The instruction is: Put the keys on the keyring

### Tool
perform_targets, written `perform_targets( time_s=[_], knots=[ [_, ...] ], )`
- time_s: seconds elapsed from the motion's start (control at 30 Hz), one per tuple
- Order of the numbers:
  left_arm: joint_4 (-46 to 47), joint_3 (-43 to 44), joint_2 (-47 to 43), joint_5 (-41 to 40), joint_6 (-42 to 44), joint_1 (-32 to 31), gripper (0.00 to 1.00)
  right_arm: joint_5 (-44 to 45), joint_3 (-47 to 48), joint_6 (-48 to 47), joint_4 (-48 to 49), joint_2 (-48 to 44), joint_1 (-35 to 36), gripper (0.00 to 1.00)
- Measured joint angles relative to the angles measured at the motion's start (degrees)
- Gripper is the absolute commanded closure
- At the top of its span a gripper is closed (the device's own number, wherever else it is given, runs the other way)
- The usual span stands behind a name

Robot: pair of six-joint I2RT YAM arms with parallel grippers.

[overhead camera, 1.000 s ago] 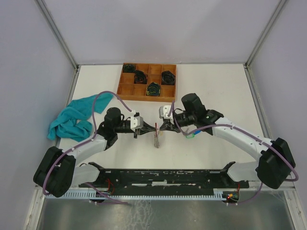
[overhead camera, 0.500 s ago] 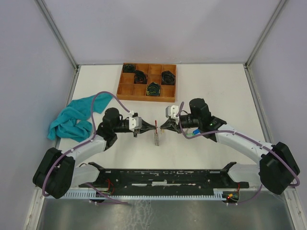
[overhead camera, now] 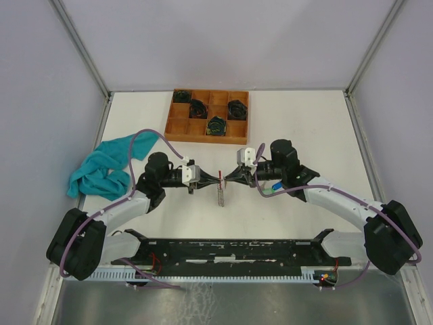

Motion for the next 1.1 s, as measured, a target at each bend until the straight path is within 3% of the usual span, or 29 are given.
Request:
perform_targets(
  time_s=[1.1],
  knots=[
    [0.02, 0.0, 0.79, 0.96, 0.0, 0.0, 0.97, -1.86, -0.87, 1.36, 2.01, 0.44, 0.0, 0.99]
  ],
)
